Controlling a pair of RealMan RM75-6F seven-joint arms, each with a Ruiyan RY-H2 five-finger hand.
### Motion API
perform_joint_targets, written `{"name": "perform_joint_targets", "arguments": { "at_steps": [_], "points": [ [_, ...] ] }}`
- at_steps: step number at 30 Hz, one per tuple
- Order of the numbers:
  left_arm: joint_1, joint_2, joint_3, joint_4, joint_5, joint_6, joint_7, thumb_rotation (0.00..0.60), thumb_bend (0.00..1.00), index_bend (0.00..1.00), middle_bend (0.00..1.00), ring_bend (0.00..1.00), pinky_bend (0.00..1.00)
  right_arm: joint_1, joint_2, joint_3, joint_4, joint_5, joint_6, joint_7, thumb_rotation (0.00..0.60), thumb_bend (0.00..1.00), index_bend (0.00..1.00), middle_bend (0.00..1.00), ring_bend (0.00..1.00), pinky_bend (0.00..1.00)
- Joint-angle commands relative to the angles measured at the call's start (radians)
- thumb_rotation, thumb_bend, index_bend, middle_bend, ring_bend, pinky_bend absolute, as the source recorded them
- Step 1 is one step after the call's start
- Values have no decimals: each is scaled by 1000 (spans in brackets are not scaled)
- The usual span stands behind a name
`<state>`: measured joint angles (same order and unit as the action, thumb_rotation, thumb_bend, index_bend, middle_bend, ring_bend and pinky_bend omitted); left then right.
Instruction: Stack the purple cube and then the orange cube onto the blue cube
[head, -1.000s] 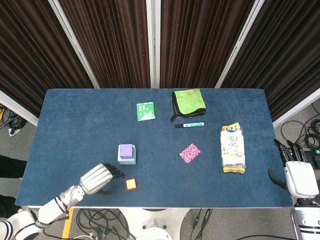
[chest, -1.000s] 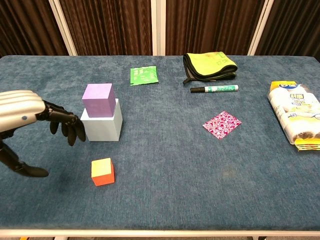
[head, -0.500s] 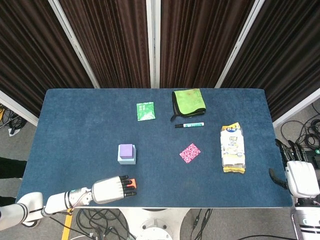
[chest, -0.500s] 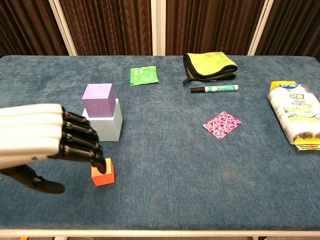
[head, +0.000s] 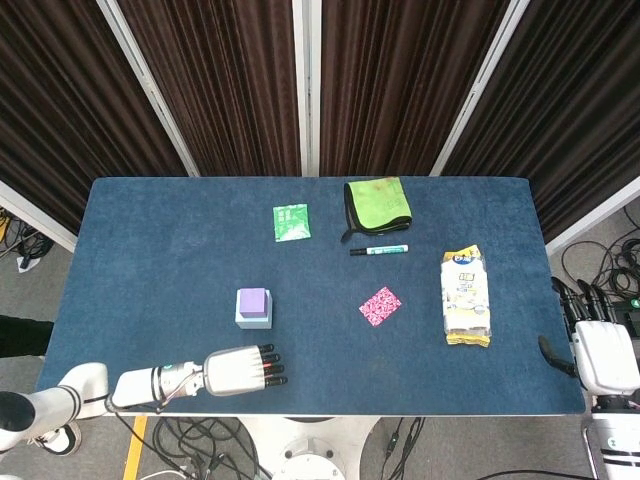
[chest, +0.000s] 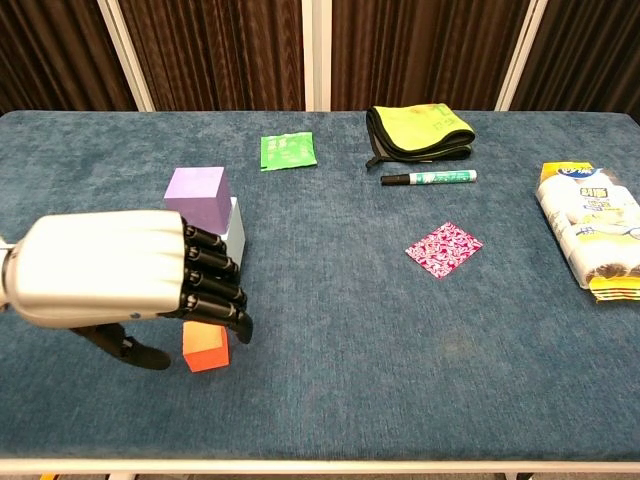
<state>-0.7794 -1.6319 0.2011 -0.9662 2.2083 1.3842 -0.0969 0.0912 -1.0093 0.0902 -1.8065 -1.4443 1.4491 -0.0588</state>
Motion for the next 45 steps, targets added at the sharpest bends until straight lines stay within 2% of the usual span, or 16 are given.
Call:
{"name": "perform_joint_targets", "arguments": {
  "at_steps": [1,9,26,38,45],
  "points": [
    [-13,-10,4,13,-3,2,-4,600,155,409,548,435,480,1,0,0,0,1,-1,-1,600,260,19,171,0,0],
    [-36,-47,22,45,-14,-1,-11,600,154,408,548,435,480,0,3,3,0,5,2,9,600,260,19,170,0,0],
    [-71,-123,61,183,-31,15,-36,600,154,405,548,435,480,6,7,4,-1,16,-12,13,600,260,19,171,0,0],
    [-84,-66,104,143,-39,20,-35,600,149,375,535,434,476,4,4,-3,8,5,-12,25,600,261,19,171,0,0],
    [-99,-50,129,159,-23,11,-11,600,149,363,525,431,471,7,7,0,4,11,-17,23,600,261,19,171,0,0]
  ]
}}
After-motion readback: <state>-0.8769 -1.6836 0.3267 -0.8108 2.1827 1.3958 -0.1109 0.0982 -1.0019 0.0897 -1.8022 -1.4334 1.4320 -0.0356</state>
